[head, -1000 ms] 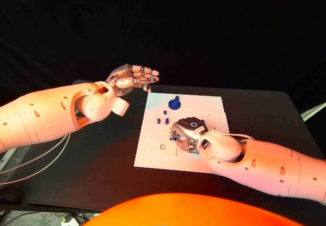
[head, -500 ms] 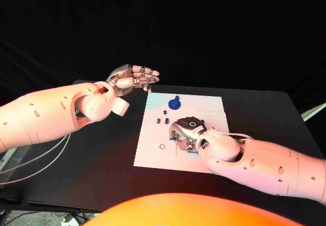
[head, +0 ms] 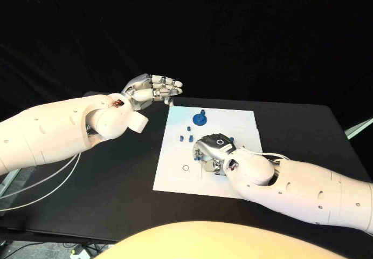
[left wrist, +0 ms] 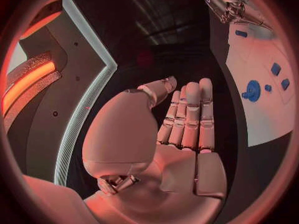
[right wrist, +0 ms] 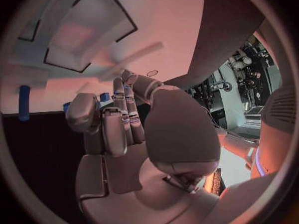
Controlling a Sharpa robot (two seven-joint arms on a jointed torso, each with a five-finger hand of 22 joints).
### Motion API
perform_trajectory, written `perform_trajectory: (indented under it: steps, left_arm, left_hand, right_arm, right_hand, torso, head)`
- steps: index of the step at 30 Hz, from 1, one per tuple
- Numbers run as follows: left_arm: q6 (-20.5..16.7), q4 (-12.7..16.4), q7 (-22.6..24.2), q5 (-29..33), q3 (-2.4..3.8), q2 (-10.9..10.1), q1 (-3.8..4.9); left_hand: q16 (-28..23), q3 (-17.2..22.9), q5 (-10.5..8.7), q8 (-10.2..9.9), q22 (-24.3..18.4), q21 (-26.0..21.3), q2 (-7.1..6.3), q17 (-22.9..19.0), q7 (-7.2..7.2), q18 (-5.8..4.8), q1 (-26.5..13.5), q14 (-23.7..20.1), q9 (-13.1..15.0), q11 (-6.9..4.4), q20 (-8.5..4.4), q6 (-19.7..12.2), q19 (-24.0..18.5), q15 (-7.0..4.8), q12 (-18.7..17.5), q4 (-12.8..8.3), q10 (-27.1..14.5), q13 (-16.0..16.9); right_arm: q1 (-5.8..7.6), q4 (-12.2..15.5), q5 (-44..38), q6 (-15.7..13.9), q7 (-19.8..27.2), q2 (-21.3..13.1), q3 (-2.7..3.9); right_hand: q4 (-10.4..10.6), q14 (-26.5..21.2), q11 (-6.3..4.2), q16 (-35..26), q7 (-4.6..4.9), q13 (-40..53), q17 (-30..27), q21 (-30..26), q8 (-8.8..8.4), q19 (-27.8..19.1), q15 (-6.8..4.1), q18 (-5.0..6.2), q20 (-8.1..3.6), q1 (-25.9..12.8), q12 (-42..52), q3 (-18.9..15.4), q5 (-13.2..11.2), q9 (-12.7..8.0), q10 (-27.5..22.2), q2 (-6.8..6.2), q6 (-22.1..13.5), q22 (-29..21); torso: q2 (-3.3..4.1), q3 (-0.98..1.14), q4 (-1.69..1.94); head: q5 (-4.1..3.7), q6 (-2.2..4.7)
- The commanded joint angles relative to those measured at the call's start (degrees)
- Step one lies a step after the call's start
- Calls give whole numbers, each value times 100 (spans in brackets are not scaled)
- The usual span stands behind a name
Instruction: Assemble the parts on the task board
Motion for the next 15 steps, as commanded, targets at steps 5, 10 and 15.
perform_trajectory:
  steps: [5, 10, 15]
  left_arm:
    - [35, 20, -11, 14, 5, -2, 3]
    - [39, 23, -17, 15, 5, -5, 4]
    - [44, 25, -23, 15, 5, -9, 4]
  left_hand:
    - [-63, -195, 36, 57, -70, -68, 57, -55, 47, -58, -45, -66, 38, 37, 14, -74, 22, 10, 95, 54, -124, 74]
    - [-64, -196, 36, 57, -72, -71, 58, -56, 48, -58, -45, -70, 38, 38, 15, -76, 19, 11, 95, 55, -131, 74]
    - [-64, -196, 36, 57, -72, -71, 58, -56, 48, -58, -45, -70, 38, 38, 15, -76, 19, 11, 95, 55, -131, 74]
  right_arm:
    - [6, 9, 30, -81, 35, 25, -2]
    - [13, -5, 66, -139, 52, 34, -2]
    - [19, -33, 117, -178, 72, 48, -2]
  right_hand:
    - [-51, 274, -131, 66, 32, 66, 62, 85, 169, 42, -19, -105, -3, -43, 109, 185, 48, 123, 290, 220, 49, 31]
    - [-44, 273, -124, 68, 39, 72, 64, 72, 161, 31, -14, -103, 0, -62, 97, 187, 47, 125, 272, 235, 29, 20]
    - [-29, 273, -104, 78, 55, 80, 78, 54, 139, 16, 2, -101, 12, -99, 64, 187, 46, 130, 208, 259, -25, 10]
  torso:
    - [2, -2, -2]
    - [-1, 1, 0]
    - [1, 1, -1]
  head:
    - [9, 1]
    - [12, 1]
    - [13, 1]
